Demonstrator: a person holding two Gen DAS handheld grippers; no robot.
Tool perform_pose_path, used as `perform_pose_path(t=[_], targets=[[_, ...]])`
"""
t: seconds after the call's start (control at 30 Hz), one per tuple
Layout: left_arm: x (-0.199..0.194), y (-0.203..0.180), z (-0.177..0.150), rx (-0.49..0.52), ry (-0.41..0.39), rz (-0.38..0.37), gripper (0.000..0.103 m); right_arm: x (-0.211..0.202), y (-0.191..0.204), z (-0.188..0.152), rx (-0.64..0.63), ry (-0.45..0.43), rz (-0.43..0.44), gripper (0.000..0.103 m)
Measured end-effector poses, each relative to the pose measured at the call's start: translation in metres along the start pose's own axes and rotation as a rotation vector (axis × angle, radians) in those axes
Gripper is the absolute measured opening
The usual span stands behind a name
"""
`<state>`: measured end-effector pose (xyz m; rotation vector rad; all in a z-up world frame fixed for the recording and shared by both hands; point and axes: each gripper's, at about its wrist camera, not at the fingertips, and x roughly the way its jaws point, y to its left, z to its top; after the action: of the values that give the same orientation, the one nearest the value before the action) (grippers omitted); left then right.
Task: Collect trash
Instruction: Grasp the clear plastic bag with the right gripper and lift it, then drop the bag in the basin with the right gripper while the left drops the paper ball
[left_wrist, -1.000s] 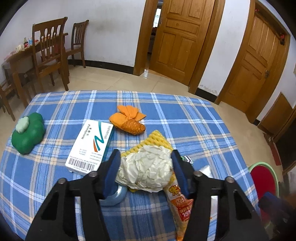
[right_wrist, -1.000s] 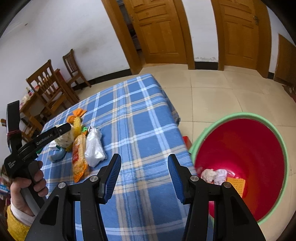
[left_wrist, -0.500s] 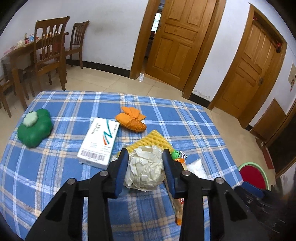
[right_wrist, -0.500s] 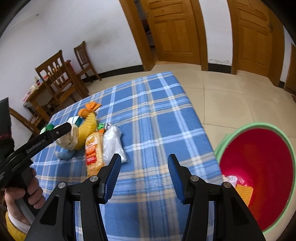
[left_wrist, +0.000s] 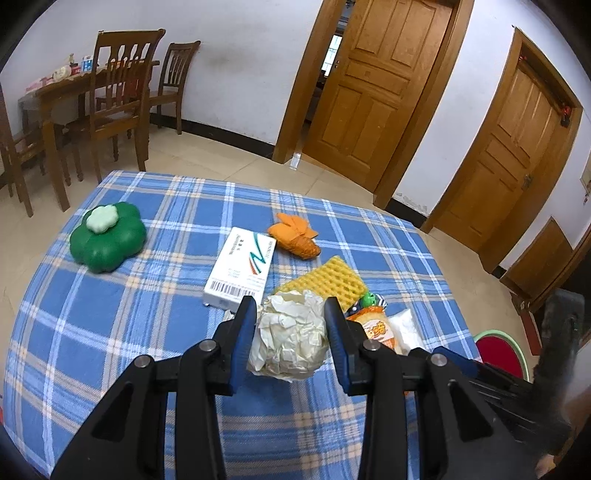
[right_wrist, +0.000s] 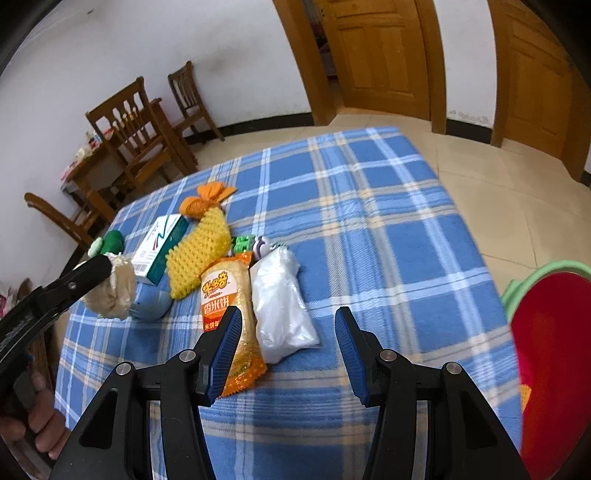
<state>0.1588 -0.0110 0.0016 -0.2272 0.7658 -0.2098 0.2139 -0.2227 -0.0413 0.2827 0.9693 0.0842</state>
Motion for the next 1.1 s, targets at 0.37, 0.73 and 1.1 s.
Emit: perform_pose_path(t=[0.37, 0.73, 1.1], targets=[[-0.005, 0.010, -0.005, -0.033, 0.004, -0.012, 0.038, 0.006, -0.002, -0.003, 0.035, 0.006, 0.005, 0.038], [-0.014, 0.004, -0.009, -0.024, -0.001, -0.023, 0.038, -0.018, -0.019, -0.009, 0.088, -0.037, -0.004, 0.033], [-0.025, -0.011, -0.012, -0.003, -0.008, -0.049, 0.038, -0.064, -0.029, -0.022, 0.111, -0.122, -0.007, 0.033]])
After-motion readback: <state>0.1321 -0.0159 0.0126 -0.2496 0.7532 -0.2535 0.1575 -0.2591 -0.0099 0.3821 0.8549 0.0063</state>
